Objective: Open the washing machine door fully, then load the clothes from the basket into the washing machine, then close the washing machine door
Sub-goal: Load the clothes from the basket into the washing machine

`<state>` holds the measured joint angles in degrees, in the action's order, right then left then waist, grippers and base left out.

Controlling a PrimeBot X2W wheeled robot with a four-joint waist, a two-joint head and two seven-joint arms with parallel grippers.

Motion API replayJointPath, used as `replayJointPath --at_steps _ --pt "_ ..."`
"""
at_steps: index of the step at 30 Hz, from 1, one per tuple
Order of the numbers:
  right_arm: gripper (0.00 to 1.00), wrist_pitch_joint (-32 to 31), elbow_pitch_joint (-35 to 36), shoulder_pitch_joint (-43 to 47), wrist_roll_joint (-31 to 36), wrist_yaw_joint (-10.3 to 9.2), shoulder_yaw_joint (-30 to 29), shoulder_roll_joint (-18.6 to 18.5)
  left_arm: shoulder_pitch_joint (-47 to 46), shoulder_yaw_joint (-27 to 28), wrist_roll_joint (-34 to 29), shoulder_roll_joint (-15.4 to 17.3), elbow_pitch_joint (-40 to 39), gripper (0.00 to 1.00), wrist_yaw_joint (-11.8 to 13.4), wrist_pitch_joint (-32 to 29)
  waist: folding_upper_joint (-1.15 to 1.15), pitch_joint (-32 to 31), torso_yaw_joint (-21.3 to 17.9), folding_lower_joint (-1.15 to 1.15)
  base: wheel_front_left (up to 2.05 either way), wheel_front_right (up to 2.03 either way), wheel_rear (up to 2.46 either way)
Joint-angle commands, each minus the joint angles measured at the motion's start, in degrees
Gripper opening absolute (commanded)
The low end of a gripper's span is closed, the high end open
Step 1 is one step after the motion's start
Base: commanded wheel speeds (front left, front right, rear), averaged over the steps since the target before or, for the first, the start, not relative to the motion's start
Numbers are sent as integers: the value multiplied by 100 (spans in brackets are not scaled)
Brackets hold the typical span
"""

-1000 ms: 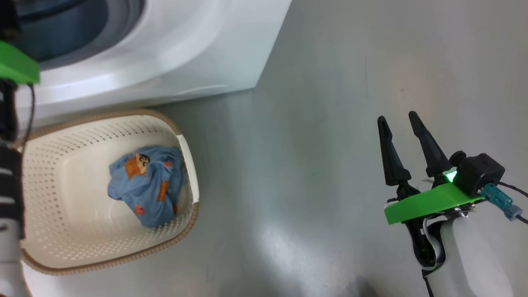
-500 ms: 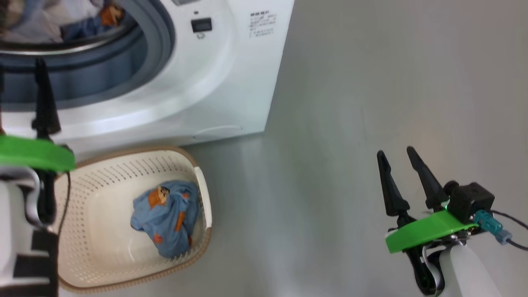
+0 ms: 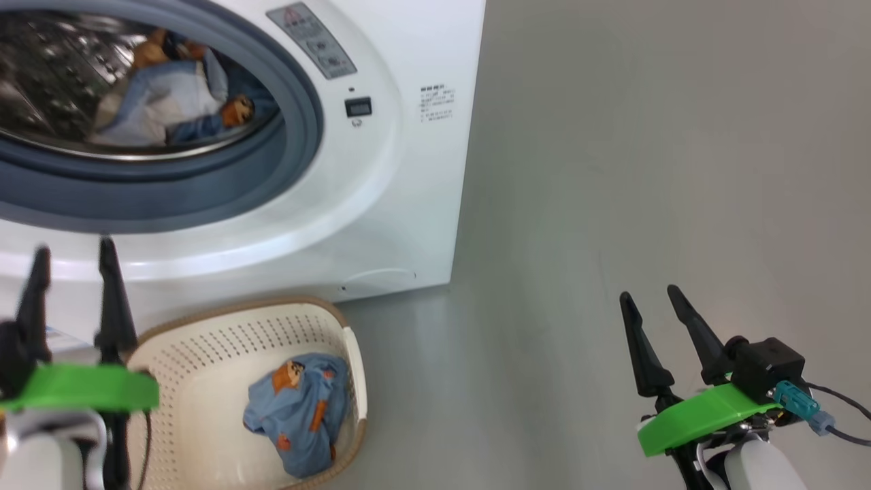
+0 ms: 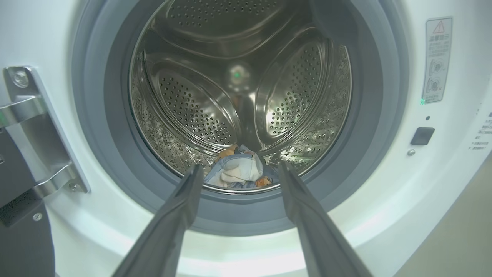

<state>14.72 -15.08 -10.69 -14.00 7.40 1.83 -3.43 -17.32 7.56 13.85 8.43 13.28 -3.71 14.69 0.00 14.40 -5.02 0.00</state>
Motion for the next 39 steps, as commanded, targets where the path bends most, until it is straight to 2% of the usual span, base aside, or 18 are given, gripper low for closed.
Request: replayJointPath --at_steps 1,10,21,39 --pt "100 28 109 58 58 9 154 -29 72 211 -56 140 -185 100 41 30 0 -248 48 0 0 0 0" --pt "100 28 101 235 60 9 173 -126 1151 415 -121 -129 -676 100 63 30 0 -607 93 0 0 0 0" --pt "100 28 195 382 93 9 193 -186 2017 569 -172 -408 -1032 100 152 30 0 -822 61 0 0 0 0" --pt "100 28 253 471 90 9 164 -277 2696 541 -219 -548 -1336 100 363 30 0 -957 58 0 0 0 0"
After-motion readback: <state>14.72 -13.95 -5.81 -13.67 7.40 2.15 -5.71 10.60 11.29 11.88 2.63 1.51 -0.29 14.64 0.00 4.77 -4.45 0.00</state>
